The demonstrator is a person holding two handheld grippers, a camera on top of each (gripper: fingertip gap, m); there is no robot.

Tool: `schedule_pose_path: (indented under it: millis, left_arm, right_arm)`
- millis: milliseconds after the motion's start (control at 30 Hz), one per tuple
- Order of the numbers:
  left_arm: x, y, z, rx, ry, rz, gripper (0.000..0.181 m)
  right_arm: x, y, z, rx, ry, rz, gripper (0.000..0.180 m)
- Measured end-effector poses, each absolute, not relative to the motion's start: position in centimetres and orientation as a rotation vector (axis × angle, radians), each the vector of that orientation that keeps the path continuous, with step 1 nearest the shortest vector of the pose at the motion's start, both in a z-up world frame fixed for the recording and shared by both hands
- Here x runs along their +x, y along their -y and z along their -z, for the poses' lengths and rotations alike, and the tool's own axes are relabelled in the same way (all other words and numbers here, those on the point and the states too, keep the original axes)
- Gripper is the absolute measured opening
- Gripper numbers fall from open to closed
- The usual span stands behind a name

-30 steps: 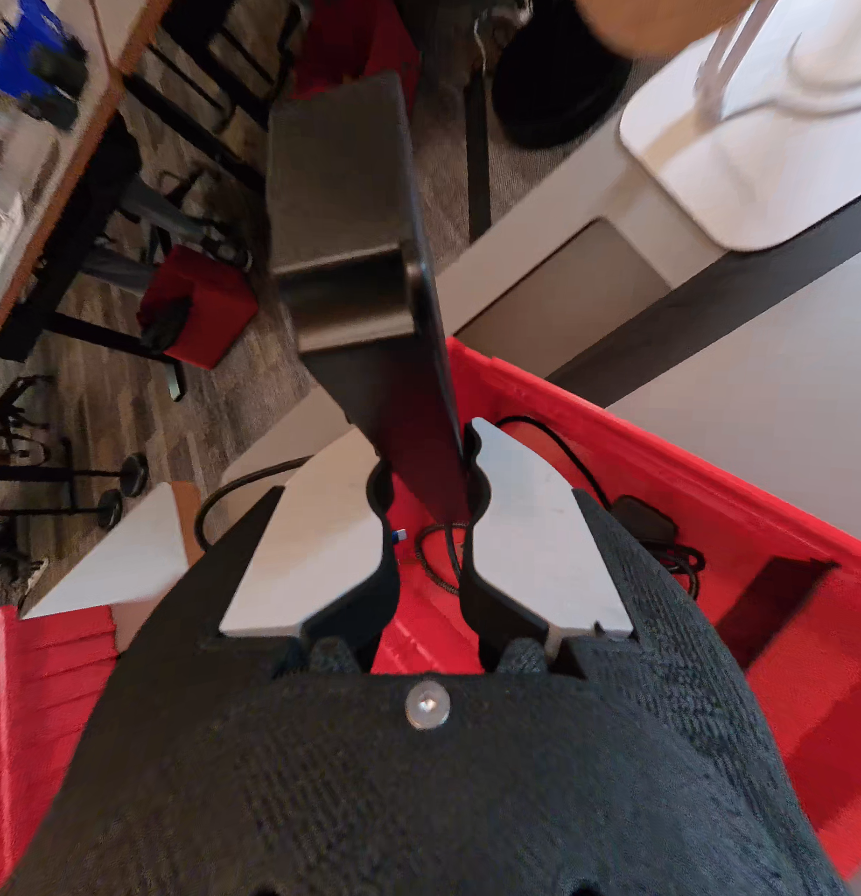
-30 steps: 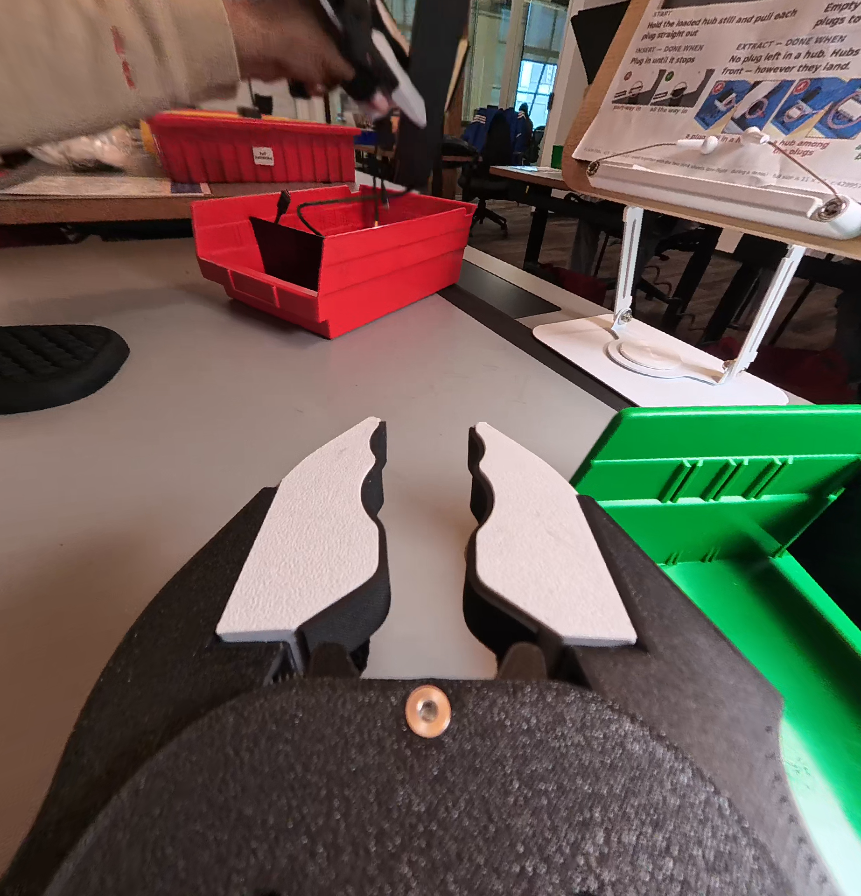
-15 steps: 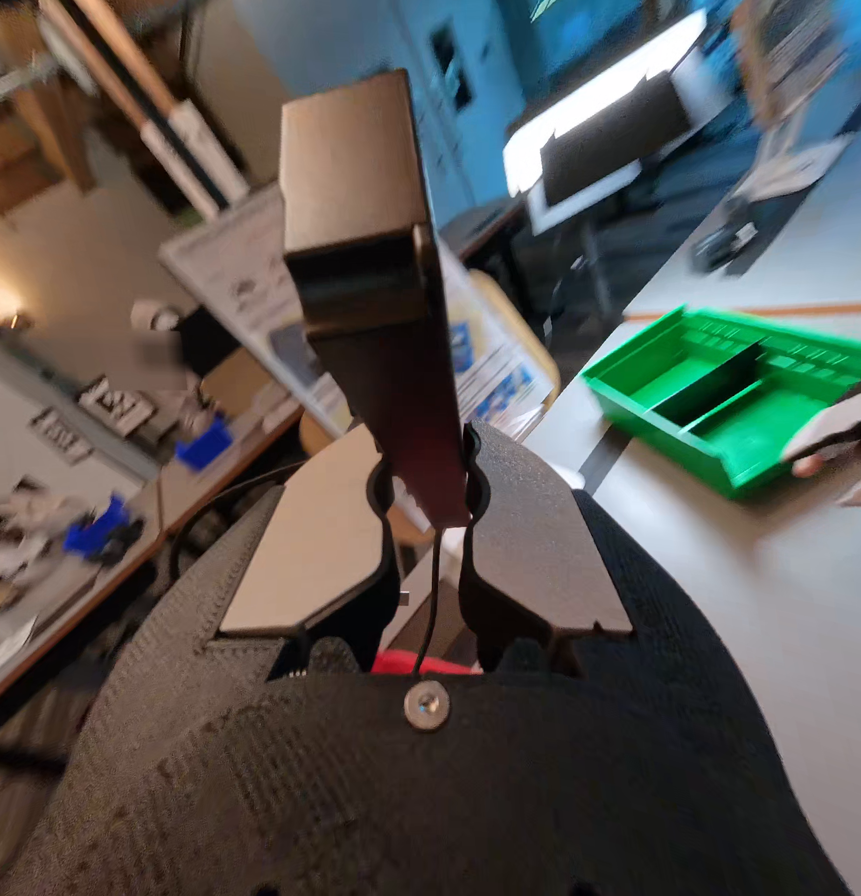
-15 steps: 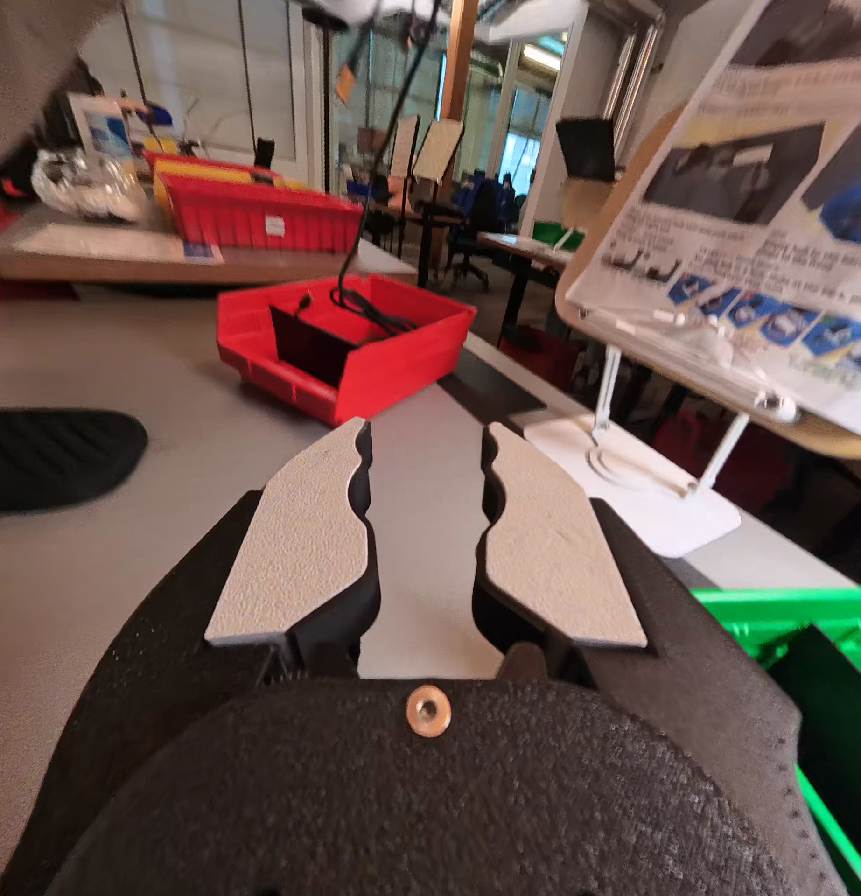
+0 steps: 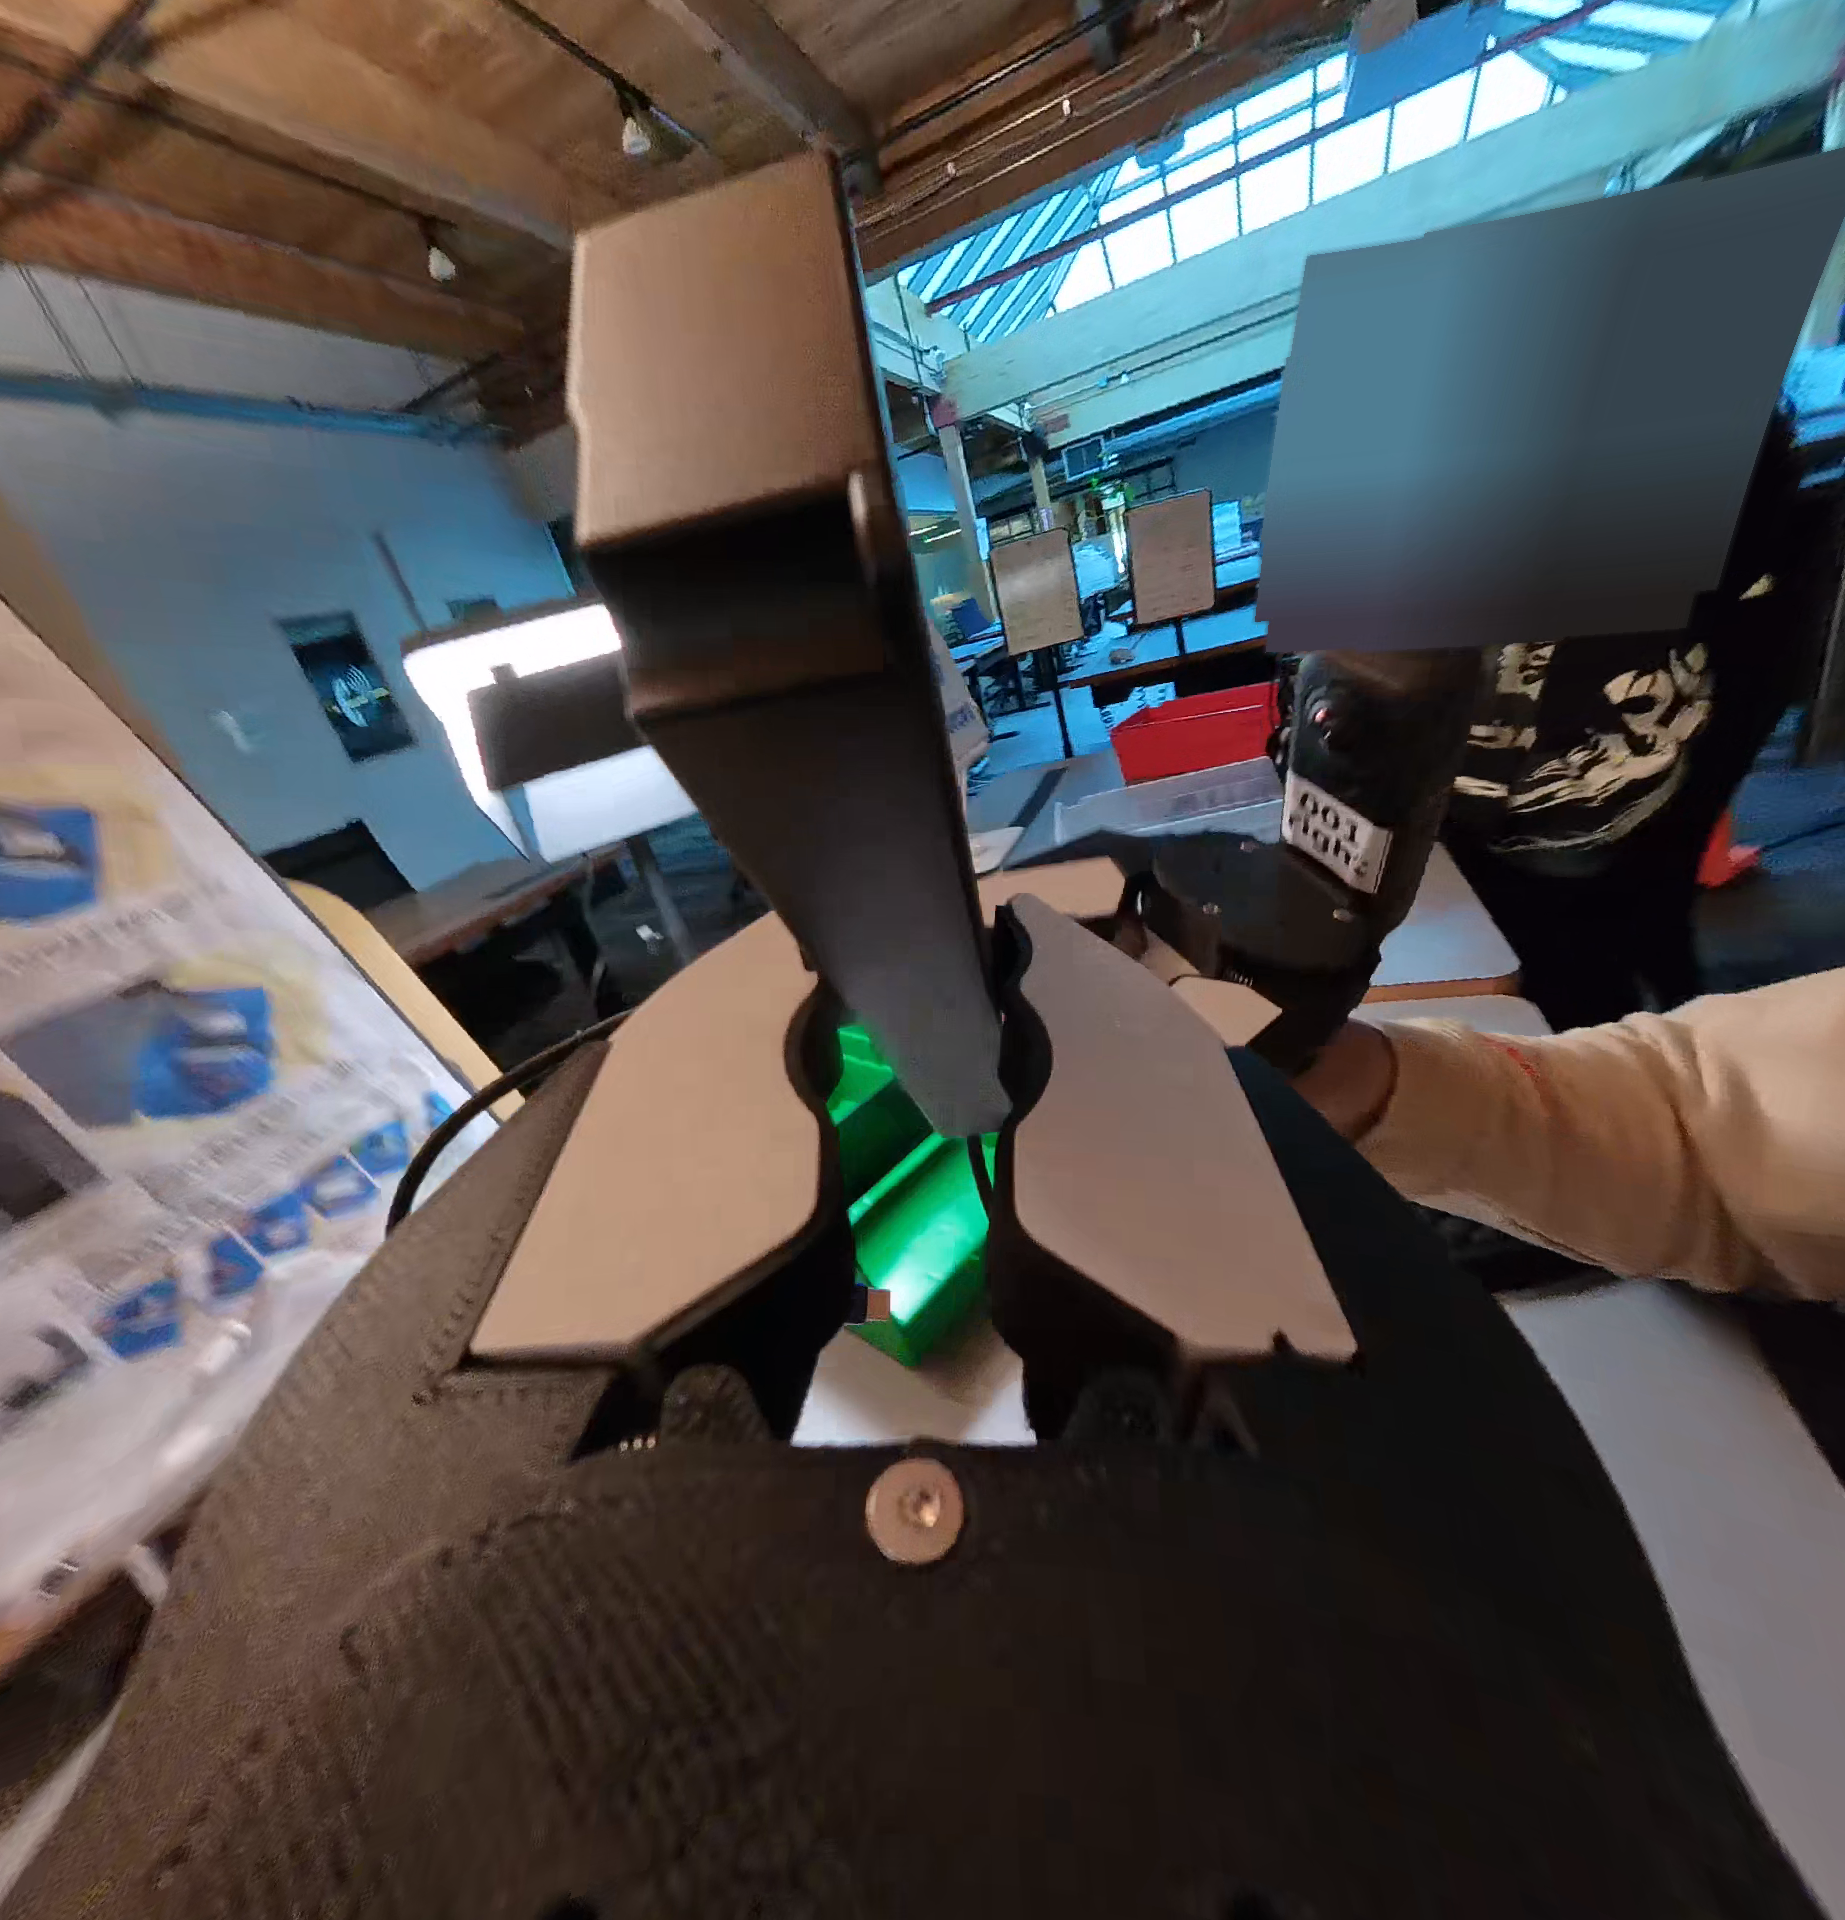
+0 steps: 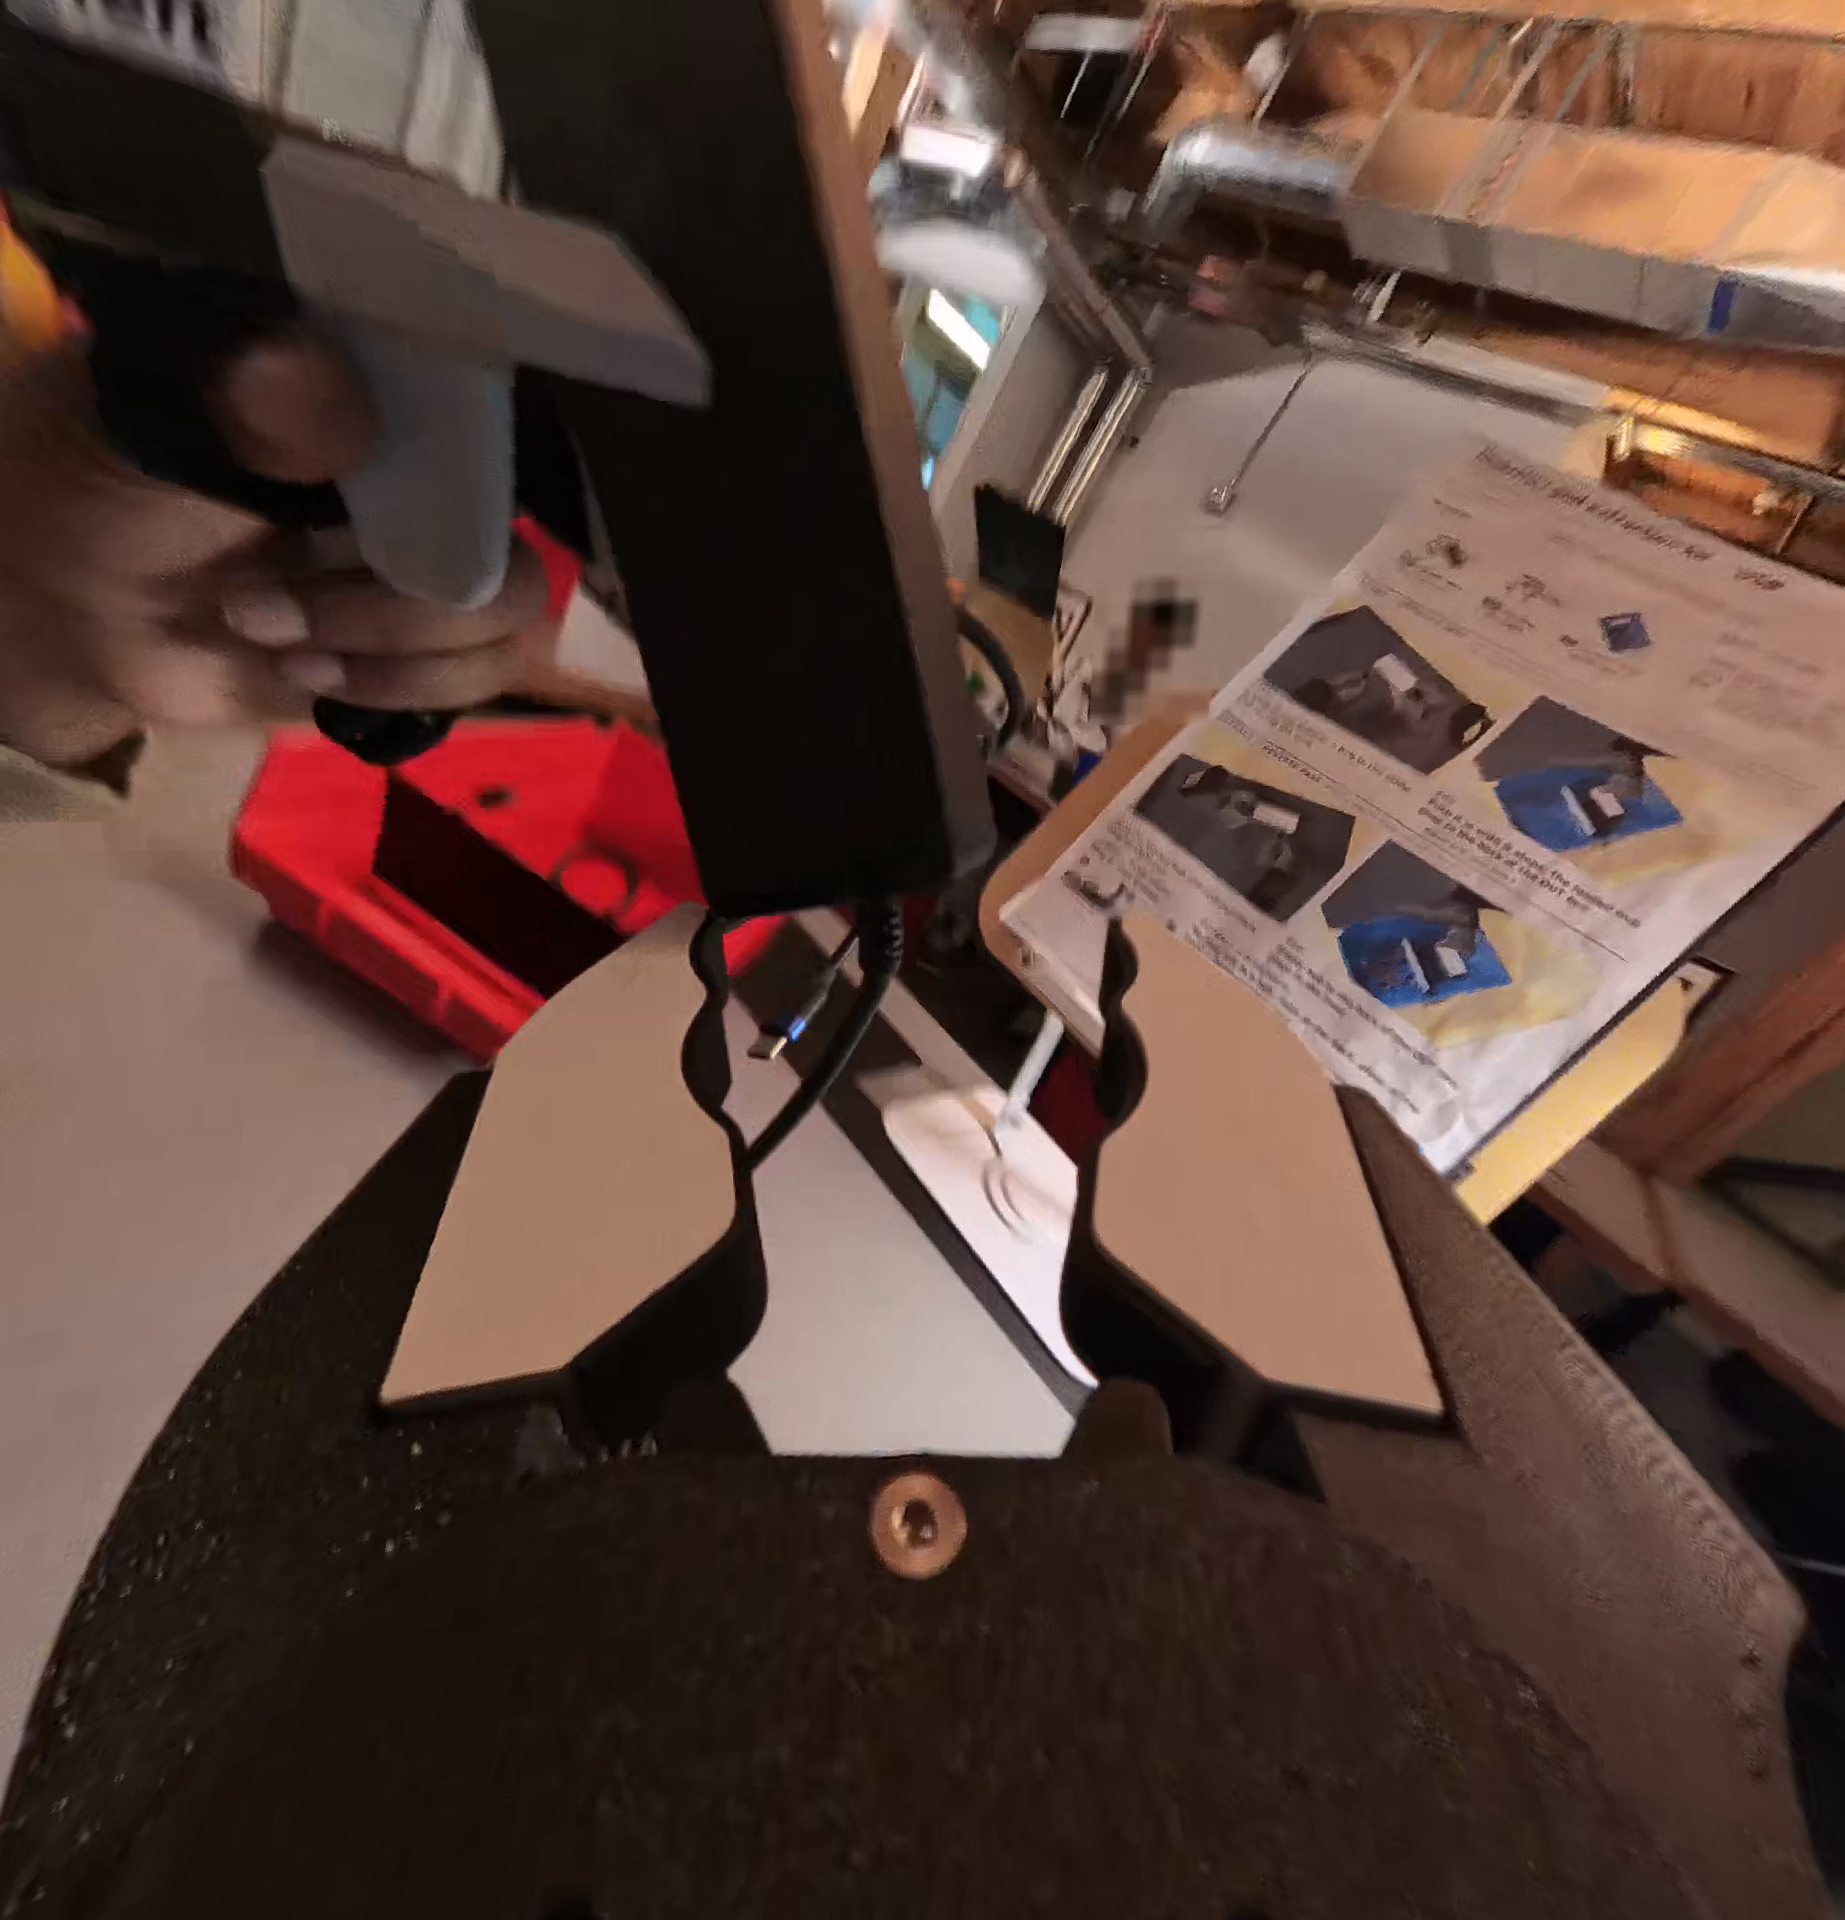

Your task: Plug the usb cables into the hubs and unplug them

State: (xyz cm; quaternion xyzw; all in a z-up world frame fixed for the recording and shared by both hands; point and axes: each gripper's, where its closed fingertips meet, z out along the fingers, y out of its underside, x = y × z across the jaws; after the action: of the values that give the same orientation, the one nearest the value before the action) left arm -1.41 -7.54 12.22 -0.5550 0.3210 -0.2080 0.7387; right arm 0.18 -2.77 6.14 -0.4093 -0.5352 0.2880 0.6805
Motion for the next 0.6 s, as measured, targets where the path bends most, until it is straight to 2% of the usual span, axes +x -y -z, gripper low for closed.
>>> schedule_pose_path:
  millis: [33, 167, 267, 533, 600]
  left_arm:
    - [-1.6, 7.1, -11.3, -1.224, -0.679, 0.497, 0.027]
    - [-1.1, 5.7, -8.8, -1.326, -0.677, 0.657, 0.027]
    - [-0.4, 5.4, -8.0, -1.33, -0.67, 0.699, 0.026]
    - [-1.0, 4.4, -7.1, -1.391, -0.619, 0.695, 0.028]
    - [-2.0, 4.4, -7.5, -1.394, -0.613, 0.635, 0.036]
  right_arm:
    - [-0.3, 2.7, -5.1, -0.925, 1.252, -0.569, 0.074]
    - [-2.4, 3.6, -2.3, -0.905, 1.349, -0.544, 0.075]
    - [-2.3, 2.8, -1.8, -0.923, 1.322, -0.531, 0.06]
    - [-1.1, 1.6, -1.6, -0.916, 1.36, -0.541, 0.056]
    - [-0.5, 0.9, -1.9, -0.932, 1.369, -0.537, 0.056]
